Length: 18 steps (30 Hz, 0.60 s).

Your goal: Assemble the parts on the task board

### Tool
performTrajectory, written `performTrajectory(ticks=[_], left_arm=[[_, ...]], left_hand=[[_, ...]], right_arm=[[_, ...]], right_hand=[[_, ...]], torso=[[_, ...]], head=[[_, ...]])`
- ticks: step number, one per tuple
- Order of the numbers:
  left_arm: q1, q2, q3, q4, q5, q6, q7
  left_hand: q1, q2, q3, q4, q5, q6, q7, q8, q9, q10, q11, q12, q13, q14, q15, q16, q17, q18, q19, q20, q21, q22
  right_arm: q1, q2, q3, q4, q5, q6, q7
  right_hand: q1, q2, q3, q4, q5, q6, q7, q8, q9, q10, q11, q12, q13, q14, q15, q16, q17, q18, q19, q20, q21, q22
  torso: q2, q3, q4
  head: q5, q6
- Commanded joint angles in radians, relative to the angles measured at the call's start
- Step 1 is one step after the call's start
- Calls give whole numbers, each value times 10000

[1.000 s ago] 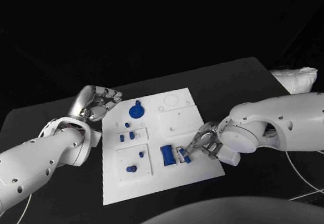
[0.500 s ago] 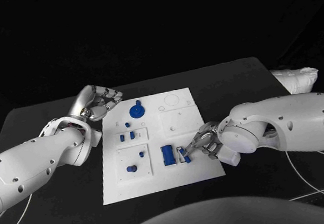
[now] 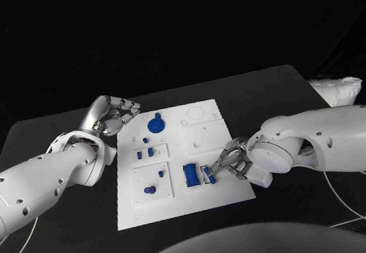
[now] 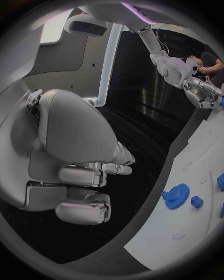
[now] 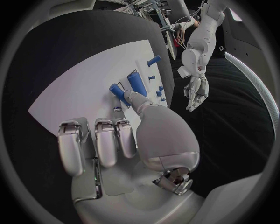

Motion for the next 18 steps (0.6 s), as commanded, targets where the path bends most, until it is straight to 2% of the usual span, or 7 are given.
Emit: performTrajectory(ticks=[1, 18], left_arm=[[7, 16, 8, 28, -1, 95, 31], [8, 24, 8, 25, -3, 101, 31]], left_hand=[[-91, -4, 61, -17, -42, 69, -8, -32, 17, 43, 16, -36, -4, 1042, -46, -51, 2630, -161, 836, -45, 9, 2544], [-96, -5, 65, -17, -43, 68, -8, -33, 17, 42, 16, -37, -4, 1042, -46, -51, 2630, -160, 835, -45, 7, 2544]], right_arm=[[-24, 43, -15, -4, 0, 123, -27], [-23, 105, -15, -52, 0, 87, -98]], right_hand=[[-103, -57, -100, 27, -60, -126, 22, -74, -102, 1048, 104, 28, 2634, 1061, 93, 41, 2627, -143, 1054, 69, 45, 2634], [-245, -199, -339, 131, -224, -348, 103, -38, -219, 1048, 185, 28, 2634, 1061, 203, 41, 2627, -143, 1054, 179, 45, 2634]], torso=[[-2, 3, -1], [-2, 0, -5]], head=[[-16, 0], [-12, 0]])
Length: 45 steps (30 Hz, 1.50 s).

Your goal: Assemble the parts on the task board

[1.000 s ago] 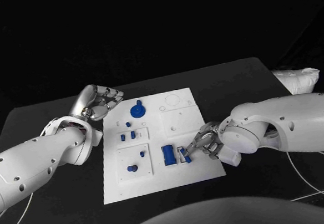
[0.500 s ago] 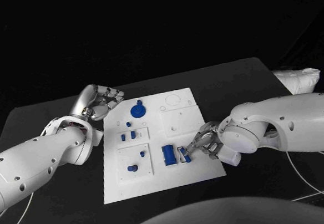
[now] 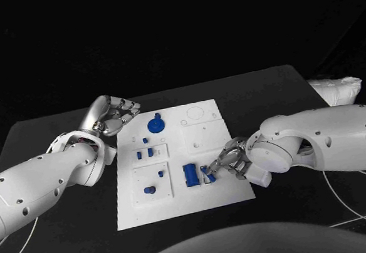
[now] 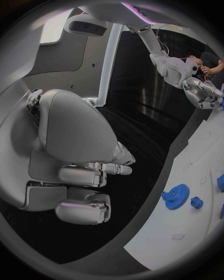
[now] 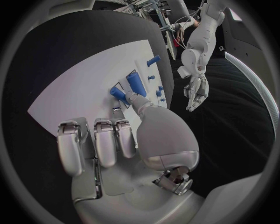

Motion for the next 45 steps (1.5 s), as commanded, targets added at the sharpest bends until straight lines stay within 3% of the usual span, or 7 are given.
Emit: performTrajectory(ticks=[1, 17, 26, 33, 45], left_arm=[[7, 21, 9, 24, -3, 101, 37], [7, 25, 9, 24, -3, 108, 36], [7, 26, 9, 12, -3, 116, 40], [7, 31, 9, 4, -3, 124, 40], [7, 42, 9, -3, -4, 137, 44]], left_hand=[[-96, -5, 65, -17, -43, 67, -8, -33, 17, 42, 16, -37, -5, 1042, -46, -51, 2630, -160, 835, -45, 7, 2544], [-96, -5, 65, -17, -43, 67, -8, -33, 17, 42, 16, -37, -5, 1042, -46, -51, 2630, -160, 835, -45, 7, 2544], [-96, -5, 65, -17, -43, 67, -8, -33, 17, 42, 16, -37, -5, 1042, -46, -51, 2630, -160, 835, -45, 7, 2544], [-96, -5, 65, -17, -43, 67, -8, -33, 17, 42, 16, -37, -5, 1042, -46, -51, 2630, -160, 835, -45, 7, 2544], [-96, -5, 65, -17, -43, 67, -8, -33, 17, 42, 16, -37, -5, 1042, -46, -51, 2630, -160, 835, -45, 7, 2544]], right_arm=[[-42, 52, -30, -19, -26, 84, -63], [-41, 15, -30, 15, -26, -7, -154], [-41, 7, -30, 33, -281, -110, -219], [-41, -10, -30, 67, -494, -124, -252], [-41, -50, -30, 128, -616, -142, -285]], right_hand=[[-75, -46, -96, 4, -97, -136, -39, -21, -233, 1056, 55, 28, 2635, 1060, 65, 41, 2629, -143, 1047, 109, 45, 2635], [-535, -277, -594, 265, -546, -195, -28, 81, -316, 1056, 76, 28, 2635, 1060, 130, 41, 2629, -143, 1047, 211, 45, 2635], [-648, -136, -702, 408, -735, -95, -65, 182, -319, 1056, 50, 28, 2635, 1060, 116, 41, 2629, -143, 1047, 217, 45, 2635], [-1051, -49, -1010, 743, -849, 122, -161, 363, -278, 1056, -33, 28, 2635, 1060, 51, 41, 2629, -143, 1047, 171, 45, 2635], [-1391, -9, -1323, 1021, -961, 291, -246, 506, -224, 1056, -112, 28, 2635, 1060, -19, 41, 2629, -143, 1047, 105, 45, 2635]], torso=[[4, -3, -1], [-1, 3, 0], [1, -1, -4], [4, 1, -4], [6, -2, -3]], head=[[-4, 0], [-16, 0], [-30, 0], [-35, 0], [-48, 0]])
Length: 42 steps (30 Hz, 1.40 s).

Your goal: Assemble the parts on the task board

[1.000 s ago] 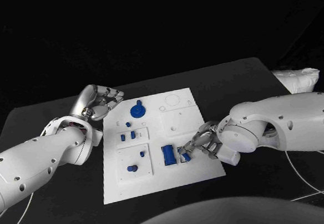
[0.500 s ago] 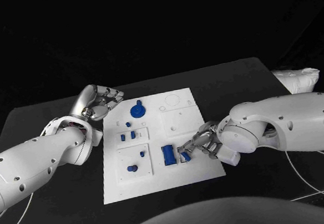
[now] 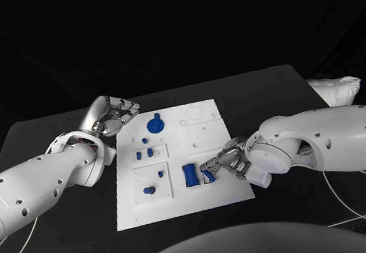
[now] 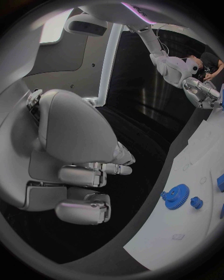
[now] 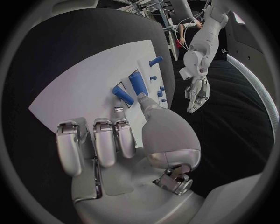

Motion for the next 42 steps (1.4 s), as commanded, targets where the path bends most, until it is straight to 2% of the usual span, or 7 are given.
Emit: performTrajectory(ticks=[1, 18, 42], left_arm=[[7, 29, 9, 10, -3, 119, 51], [7, 38, 9, 8, -3, 134, 59], [8, 38, 10, 20, -3, 141, 50]], left_hand=[[-96, -5, 65, -17, -43, 67, -8, -33, 8, 42, 16, -37, -5, 1042, -46, -51, 2630, -161, 835, -45, 7, 2544], [-99, -6, 87, -21, -41, 69, -11, -33, 10, 44, 12, -37, -4, 1042, -47, -51, 2630, -160, 831, -46, 2, 2542], [-99, -6, 87, -21, -41, 69, -11, -33, 10, 44, 12, -37, -4, 1042, -47, -51, 2630, -160, 831, -46, 2, 2542]], right_arm=[[-27, -24, -20, 18, -241, -12, -137], [-27, -97, -21, 119, -271, -36, -154], [-28, -35, -20, 203, -6, -161, 63]], right_hand=[[-147, 23, -89, 38, -78, 119, -10, 55, 22, 1019, -80, 28, 2627, 1061, -94, 41, 2633, -142, 1047, -44, 45, 2631], [-314, 140, -305, 222, -84, 563, -205, 323, 214, 1019, -249, 28, 2627, 1061, -235, 41, 2633, -142, 1047, -163, 45, 2631], [-292, 153, -335, 216, -51, 646, -256, 396, 296, 1019, -297, 28, 2627, 1061, -278, 41, 2633, -142, 1047, -204, 45, 2631]], torso=[[-1, -3, 1], [-6, 1, 5], [-6, 0, 3]], head=[[-11, 0], [-37, 0], [-52, 0]])
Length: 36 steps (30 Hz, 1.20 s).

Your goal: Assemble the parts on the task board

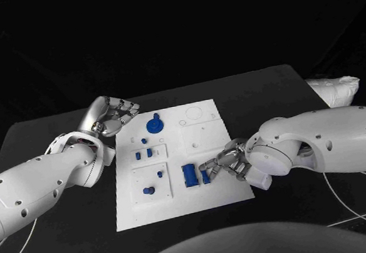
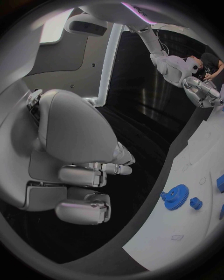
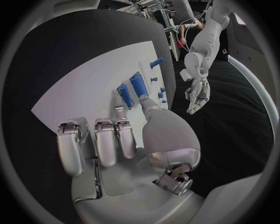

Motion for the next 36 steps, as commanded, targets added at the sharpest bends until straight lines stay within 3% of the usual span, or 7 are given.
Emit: performTrajectory(ticks=[1, 11, 13, 16, 20, 22, 36], left_arm=[[8, 25, 8, 17, -3, 114, 49], [8, 24, 8, 12, -4, 113, 53], [8, 18, 8, 14, -4, 107, 53], [8, 8, 8, 15, -4, 100, 52], [8, 5, 8, 12, -4, 105, 49], [8, 11, 8, 4, -4, 109, 50], [7, 7, 8, 2, -4, 131, 49]], left_hand=[[-99, -6, 53, 12, -41, 69, -11, -33, 13, 44, 12, -37, -4, 1042, -47, -51, 2630, -160, 831, -46, 3, 2542], [-99, -6, 53, 12, -41, 69, -11, -33, 13, 44, 12, -37, -4, 1042, -47, -51, 2630, -160, 831, -46, 3, 2542], [-99, -6, 53, 12, -41, 69, -11, -33, 13, 44, 12, -37, -4, 1042, -47, -51, 2630, -160, 831, -46, 3, 2542], [-99, -6, 53, 12, -41, 69, -11, -33, 13, 44, 12, -37, -4, 1042, -47, -51, 2630, -160, 831, -46, 3, 2542], [-99, -6, 53, 12, -41, 69, -11, -33, 13, 44, 12, -37, -4, 1042, -47, -51, 2630, -160, 831, -46, 3, 2542], [-99, -6, 53, 12, -41, 69, -11, -33, 13, 44, 12, -37, -4, 1042, -47, -51, 2630, -160, 831, -46, 3, 2542], [-112, -10, 67, 16, -43, 65, -9, -35, 14, 43, 14, -38, -5, 1042, -48, -51, 2630, -159, 830, -47, 1, 2542]], right_arm=[[-10, 26, 1, 11, 99, -31, 157], [-9, -54, 1, 64, -387, -157, 188], [-9, -115, 1, 139, -859, -212, 222], [-8, -238, 2, 305, -1781, -201, 245], [-4, -381, 2, 534, -2872, -34, 169], [-3, -411, 2, 600, -3152, 111, 93], [-36, -361, -1, 582, -3570, 1431, -499]], right_hand=[[-30, 22, -59, -7, 7, 77, -8, 47, 11, 1029, -73, 28, 2631, 1060, -61, 41, 2635, -143, 1047, -55, 45, 2634], [113, 32, -128, -95, -26, 373, -216, 469, 449, 1029, -251, 28, 2631, 1060, -219, 41, 2635, -143, 1047, -206, 45, 2634], [224, 39, -204, -167, -192, 354, -308, 930, 994, 1029, -381, 28, 2631, 1060, -336, 41, 2635, -143, 1047, -313, 45, 2634], [428, 109, -383, -279, -588, -186, -457, 2241, 2603, 1029, -497, 28, 2631, 1060, -481, 41, 2635, -143, 1047, -463, 45, 2634], [661, 250, -651, -262, -1029, -1528, -586, 4529, 5539, 1029, -674, 28, 2631, 1060, -642, 41, 2635, -143, 1047, -561, 45, 2634], [750, 259, -726, -237, -1114, -1804, -719, 5089, 6309, 1029, -671, 28, 2631, 1060, -679, 41, 2635, -143, 1047, -624, 45, 2634], [935, 275, -878, -182, -1320, -1871, -842, 6229, 7858, 1029, -849, 28, 2631, 1060, -768, 41, 2635, -143, 1047, -748, 45, 2634]], torso=[[-8, 1, -7], [-6, 4, -5], [-4, 4, -4], [-2, 5, -7], [-5, 2, -7], [-10, 2, -10], [0, 0, -8]], head=[[1, 0], [19, 0], [19, 0], [37, 0], [31, 0], [19, 0], [-3, 0]])
